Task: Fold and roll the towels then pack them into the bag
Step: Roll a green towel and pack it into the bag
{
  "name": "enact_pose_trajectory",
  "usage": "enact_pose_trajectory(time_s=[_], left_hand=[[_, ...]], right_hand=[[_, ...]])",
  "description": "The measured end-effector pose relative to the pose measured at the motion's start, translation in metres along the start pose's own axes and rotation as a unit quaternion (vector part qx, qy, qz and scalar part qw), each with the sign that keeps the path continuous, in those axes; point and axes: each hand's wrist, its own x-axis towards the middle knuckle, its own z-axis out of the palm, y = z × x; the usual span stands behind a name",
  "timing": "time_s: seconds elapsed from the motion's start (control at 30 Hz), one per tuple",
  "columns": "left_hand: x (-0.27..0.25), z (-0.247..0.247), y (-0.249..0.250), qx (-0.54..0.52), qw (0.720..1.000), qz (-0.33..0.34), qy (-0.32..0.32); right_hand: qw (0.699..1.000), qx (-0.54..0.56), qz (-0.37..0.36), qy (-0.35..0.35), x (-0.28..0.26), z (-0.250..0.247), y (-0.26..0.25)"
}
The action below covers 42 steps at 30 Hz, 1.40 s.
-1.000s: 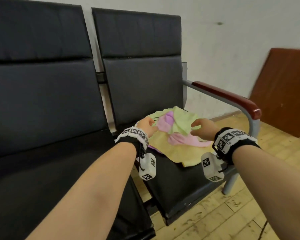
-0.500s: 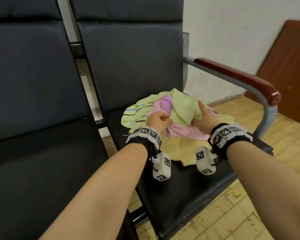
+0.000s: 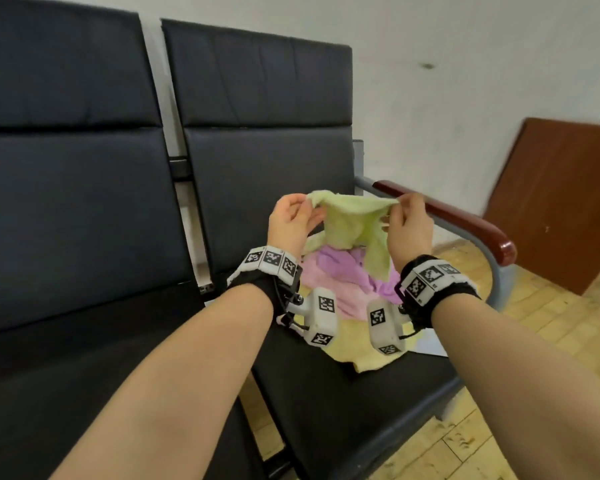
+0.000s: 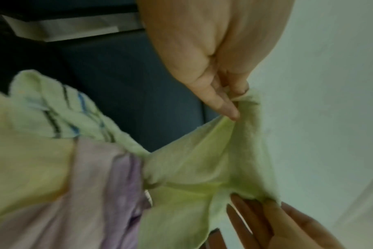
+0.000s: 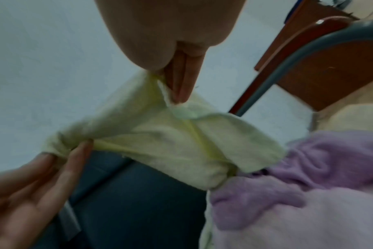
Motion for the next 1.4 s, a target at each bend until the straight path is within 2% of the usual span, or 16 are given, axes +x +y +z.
enact_pose_trajectory(time_s=[0.1, 0.33, 0.57, 0.73, 0.87, 1.17, 1.3, 1.4], left_hand=[[-0.004, 0.004, 0.060, -0.068, 0.996, 0.056, 0.020], [-0.057, -0.042, 0.182, -0.049, 0.988, 0.137, 0.057], [-0.156, -0.110, 0.240, -0.002, 0.982, 0.162, 0.099], [-0.211, -0.155, 0.240, 0.022, 0.984, 0.125, 0.126], [-0.235, -0.175, 0.223, 0.016, 0.989, 0.087, 0.119], [-0.248, -0.200, 0.176, -0.034, 0.988, -0.029, 0.147], [-0.248, -0.211, 0.149, -0.102, 0.974, -0.102, 0.175], [-0.241, -0.217, 0.132, -0.143, 0.960, -0.134, 0.201]], right_hand=[[0.997, 0.036, -0.057, -0.031, -0.006, -0.002, -0.051], [0.984, 0.062, -0.114, -0.122, -0.064, -0.011, -0.160], [0.969, 0.065, -0.138, -0.194, -0.161, -0.013, -0.224], [0.968, 0.035, -0.102, -0.227, -0.225, -0.006, -0.229], [0.971, 0.020, -0.063, -0.231, -0.253, 0.002, -0.224], [0.976, 0.022, 0.029, -0.216, -0.274, 0.032, -0.175], [0.973, 0.045, 0.053, -0.218, -0.276, 0.051, -0.153], [0.971, 0.080, 0.081, -0.212, -0.272, 0.073, -0.133]])
